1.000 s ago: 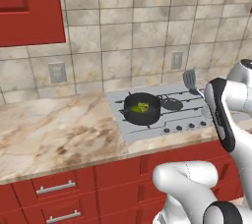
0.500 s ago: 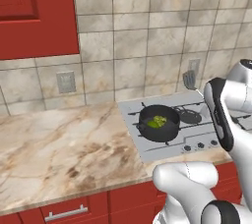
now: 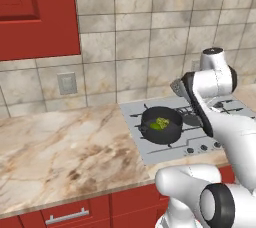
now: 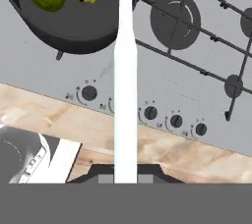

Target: Put the broccoli and lime in the pot. Retrieve the spatula and lightly stir the vegetables in the pot.

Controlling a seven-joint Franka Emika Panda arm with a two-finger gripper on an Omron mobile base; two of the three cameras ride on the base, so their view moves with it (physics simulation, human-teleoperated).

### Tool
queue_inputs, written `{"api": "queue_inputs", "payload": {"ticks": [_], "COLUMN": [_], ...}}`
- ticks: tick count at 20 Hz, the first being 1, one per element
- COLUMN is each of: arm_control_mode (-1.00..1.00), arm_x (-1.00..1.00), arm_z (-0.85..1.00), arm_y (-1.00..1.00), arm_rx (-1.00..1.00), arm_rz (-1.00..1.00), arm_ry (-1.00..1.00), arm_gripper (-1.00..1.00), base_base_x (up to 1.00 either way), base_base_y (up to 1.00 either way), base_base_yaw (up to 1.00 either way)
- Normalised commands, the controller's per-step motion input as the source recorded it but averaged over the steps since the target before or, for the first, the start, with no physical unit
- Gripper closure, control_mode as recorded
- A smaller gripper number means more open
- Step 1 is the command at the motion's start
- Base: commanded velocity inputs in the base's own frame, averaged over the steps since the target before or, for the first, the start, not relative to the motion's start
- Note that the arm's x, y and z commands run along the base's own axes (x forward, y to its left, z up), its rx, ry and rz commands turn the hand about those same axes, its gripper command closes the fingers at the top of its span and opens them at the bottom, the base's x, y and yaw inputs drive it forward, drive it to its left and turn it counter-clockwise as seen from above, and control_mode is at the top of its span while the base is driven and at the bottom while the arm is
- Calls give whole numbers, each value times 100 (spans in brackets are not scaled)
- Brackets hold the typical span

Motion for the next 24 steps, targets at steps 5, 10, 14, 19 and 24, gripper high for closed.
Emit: {"api": "queue_inputs", "payload": {"ticks": [5, 10, 14, 19, 24], "arm_control_mode": [-100, -100, -100, -100, -100], "arm_x": [72, 10, 16, 42, 77], "arm_z": [0, -42, -26, -2, -7], "arm_y": [1, -8, -2, 0, 0], "arm_rx": [-45, -21, -1, 0, 0], "arm_rz": [23, 49, 40, 15, 0], "arm_ry": [56, 30, 9, 10, 18], "arm_gripper": [100, 100, 100, 100, 100], "base_base_x": [0, 0, 0, 0, 0], "base_base_y": [0, 0, 0, 0, 0], "base_base_yaw": [0, 0, 0, 0, 0]}}
